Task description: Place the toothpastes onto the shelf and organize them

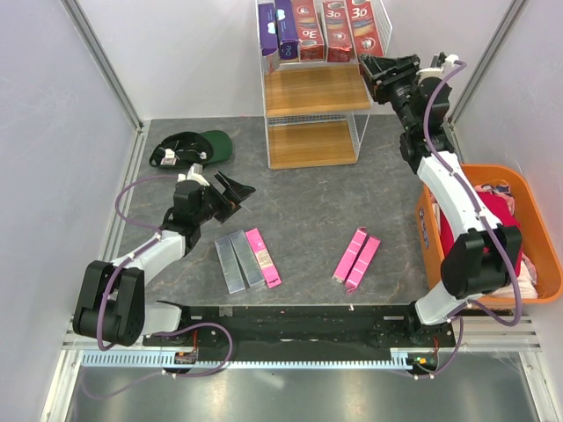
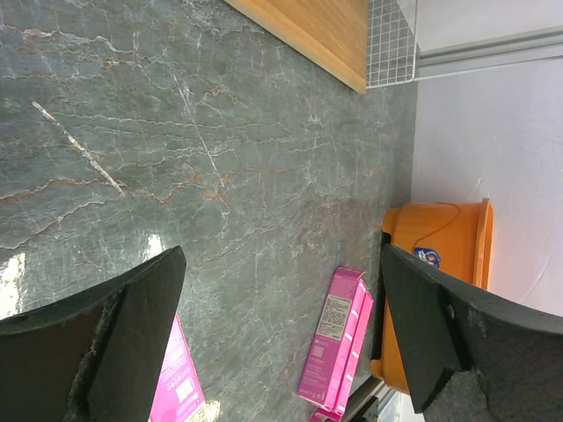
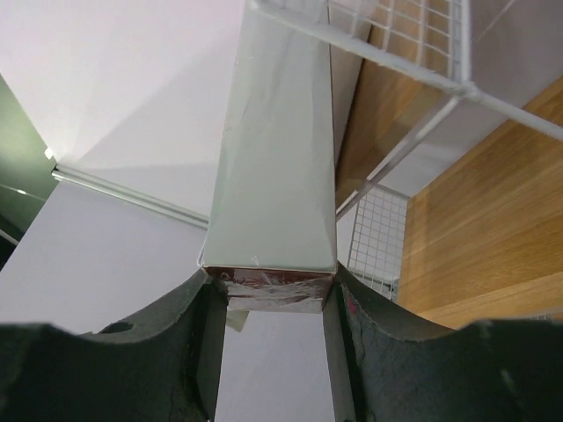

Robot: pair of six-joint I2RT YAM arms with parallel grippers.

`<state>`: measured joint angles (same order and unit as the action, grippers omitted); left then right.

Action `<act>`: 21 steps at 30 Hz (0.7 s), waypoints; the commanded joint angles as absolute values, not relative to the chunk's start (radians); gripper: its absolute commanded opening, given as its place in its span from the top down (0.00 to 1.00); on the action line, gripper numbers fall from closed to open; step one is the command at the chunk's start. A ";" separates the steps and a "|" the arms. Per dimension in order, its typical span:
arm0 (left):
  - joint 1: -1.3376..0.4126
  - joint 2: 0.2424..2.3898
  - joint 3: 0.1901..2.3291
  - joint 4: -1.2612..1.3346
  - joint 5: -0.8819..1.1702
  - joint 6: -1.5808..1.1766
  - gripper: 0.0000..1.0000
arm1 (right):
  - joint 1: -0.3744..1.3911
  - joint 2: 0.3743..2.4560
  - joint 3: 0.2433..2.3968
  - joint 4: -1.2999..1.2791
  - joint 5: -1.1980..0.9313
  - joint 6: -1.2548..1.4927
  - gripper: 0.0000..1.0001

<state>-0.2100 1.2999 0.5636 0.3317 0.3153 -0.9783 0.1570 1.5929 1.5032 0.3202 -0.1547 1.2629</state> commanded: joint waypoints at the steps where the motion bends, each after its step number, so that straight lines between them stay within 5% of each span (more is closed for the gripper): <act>1: -0.212 1.296 0.597 0.357 0.316 -0.939 0.00 | 0.155 1.624 1.577 0.407 -0.135 1.324 0.75; 11: -0.212 1.301 0.598 0.356 0.316 -0.939 0.00 | 0.153 1.689 1.617 0.404 -0.120 1.336 0.60; 21: -0.212 1.305 0.600 0.354 0.324 -0.936 0.00 | 0.155 1.730 1.654 0.408 -0.170 1.341 0.20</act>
<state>-0.2100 1.2999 0.5640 0.3317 0.3161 -0.9779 0.1547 1.7412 1.6199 0.3607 -0.1421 1.3422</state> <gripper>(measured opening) 0.994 0.734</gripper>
